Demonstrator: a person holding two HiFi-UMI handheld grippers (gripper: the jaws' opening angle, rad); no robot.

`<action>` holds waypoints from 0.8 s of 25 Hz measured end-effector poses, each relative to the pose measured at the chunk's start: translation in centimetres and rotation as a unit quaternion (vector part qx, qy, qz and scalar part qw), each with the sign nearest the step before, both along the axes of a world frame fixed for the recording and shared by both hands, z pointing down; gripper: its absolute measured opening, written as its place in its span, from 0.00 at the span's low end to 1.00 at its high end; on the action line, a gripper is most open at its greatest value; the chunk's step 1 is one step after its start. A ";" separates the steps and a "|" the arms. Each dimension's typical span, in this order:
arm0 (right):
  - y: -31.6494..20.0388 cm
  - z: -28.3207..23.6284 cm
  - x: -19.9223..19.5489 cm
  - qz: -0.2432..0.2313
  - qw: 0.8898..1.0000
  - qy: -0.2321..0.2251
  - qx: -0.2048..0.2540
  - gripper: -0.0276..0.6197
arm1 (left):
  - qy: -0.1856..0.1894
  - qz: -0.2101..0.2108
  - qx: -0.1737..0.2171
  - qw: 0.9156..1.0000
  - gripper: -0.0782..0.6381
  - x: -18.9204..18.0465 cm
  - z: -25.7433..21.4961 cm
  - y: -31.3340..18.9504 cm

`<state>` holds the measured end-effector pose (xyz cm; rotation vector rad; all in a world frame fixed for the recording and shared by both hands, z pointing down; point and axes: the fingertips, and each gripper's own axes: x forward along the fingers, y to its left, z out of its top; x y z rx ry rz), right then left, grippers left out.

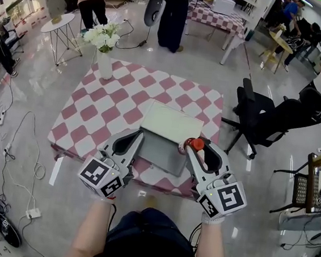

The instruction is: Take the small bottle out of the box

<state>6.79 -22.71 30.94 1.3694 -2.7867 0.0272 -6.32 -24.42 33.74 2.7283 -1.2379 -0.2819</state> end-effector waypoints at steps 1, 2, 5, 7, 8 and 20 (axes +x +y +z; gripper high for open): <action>0.0 -0.2 0.0 0.000 1.000 -0.001 0.002 0.27 | 0.000 0.000 0.001 1.000 0.11 0.0 -0.2 0.0; 0.1 -0.5 0.1 0.000 1.000 -0.002 0.003 0.27 | 0.001 0.000 0.002 1.000 0.11 -0.1 -0.3 0.0; 0.2 -1.2 0.1 -0.001 1.000 -0.007 0.007 0.27 | 0.001 0.003 0.004 1.000 0.11 -0.1 -0.7 0.1; 0.2 -1.6 0.1 -0.003 1.000 -0.010 0.009 0.27 | -0.001 0.005 0.003 1.000 0.11 0.1 -1.0 0.1; 0.2 -1.8 0.0 -0.004 1.000 -0.012 0.010 0.27 | -0.001 0.005 0.003 1.000 0.11 0.1 -1.1 0.2; 0.3 -3.1 -0.5 -0.009 0.999 -0.033 0.018 0.27 | 0.008 0.001 0.008 1.000 0.11 -0.9 -2.5 0.6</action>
